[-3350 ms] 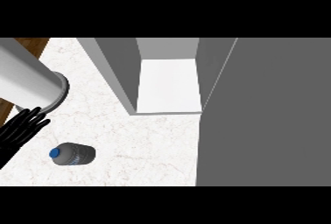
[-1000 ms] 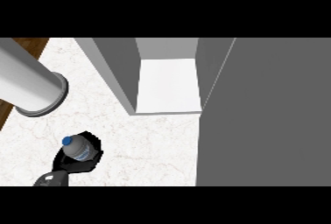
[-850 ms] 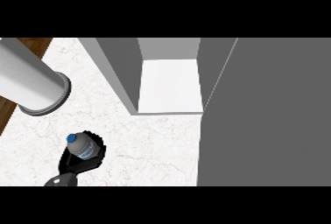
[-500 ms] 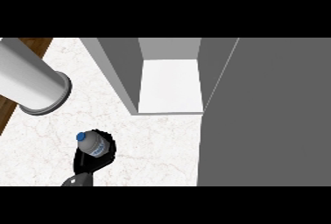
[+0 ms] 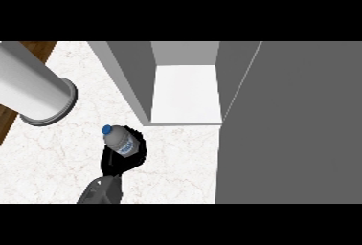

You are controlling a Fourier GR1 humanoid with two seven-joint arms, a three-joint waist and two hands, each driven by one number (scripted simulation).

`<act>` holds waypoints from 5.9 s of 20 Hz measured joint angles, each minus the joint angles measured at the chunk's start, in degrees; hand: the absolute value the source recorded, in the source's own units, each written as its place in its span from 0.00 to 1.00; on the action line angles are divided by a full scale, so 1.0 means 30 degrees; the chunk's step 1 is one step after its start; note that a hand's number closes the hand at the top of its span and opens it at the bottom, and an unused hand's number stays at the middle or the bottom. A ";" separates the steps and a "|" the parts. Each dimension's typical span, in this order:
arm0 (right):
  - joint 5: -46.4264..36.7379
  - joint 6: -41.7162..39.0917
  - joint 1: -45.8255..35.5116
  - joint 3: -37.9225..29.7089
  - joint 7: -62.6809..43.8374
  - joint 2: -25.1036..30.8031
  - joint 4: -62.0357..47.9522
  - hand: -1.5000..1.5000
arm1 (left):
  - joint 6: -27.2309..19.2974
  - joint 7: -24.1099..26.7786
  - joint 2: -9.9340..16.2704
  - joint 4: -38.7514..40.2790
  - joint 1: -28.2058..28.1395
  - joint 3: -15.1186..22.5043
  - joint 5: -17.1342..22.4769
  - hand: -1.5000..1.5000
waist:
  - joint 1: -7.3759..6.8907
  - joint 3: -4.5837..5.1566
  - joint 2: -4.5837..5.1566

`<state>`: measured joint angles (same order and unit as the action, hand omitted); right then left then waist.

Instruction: Pick up the bottled water, place it into the cabinet and close the cabinet

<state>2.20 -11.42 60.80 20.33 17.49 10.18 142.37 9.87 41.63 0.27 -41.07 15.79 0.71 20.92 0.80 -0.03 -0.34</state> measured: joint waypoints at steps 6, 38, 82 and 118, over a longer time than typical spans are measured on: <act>0.0076 0.0071 -0.0373 -0.0462 -0.0064 -0.0023 -0.0074 0.00 | -0.3502 -0.2188 -0.0067 -0.3263 0.0545 0.3067 0.1488 1.00 | -0.0035 0.0000 0.0012; 0.1321 -0.1329 -0.1741 -0.3381 -0.0009 0.0147 -0.0493 0.00 | -1.4575 -0.6681 0.0074 0.6368 1.4093 0.6284 0.2086 1.00 | 0.1024 0.0009 0.0452; 0.1842 -0.2576 -0.1508 -0.2767 -0.0314 -0.0438 -0.0671 0.00 | -1.0537 -0.1060 0.0028 0.8489 1.6513 0.3031 0.2839 0.00 | 0.0423 0.0021 0.0185; -0.0514 -0.4663 -0.1064 0.0352 -0.0685 0.2984 0.0073 1.00 | -0.7609 -0.4367 0.4229 -1.4818 -0.1767 1.0504 0.4509 0.00 | -0.0413 0.0036 -0.0119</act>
<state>0.65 -25.41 57.61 21.39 15.43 19.14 142.59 -12.95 28.53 12.96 -85.53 10.49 32.22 34.45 -0.43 0.08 -0.70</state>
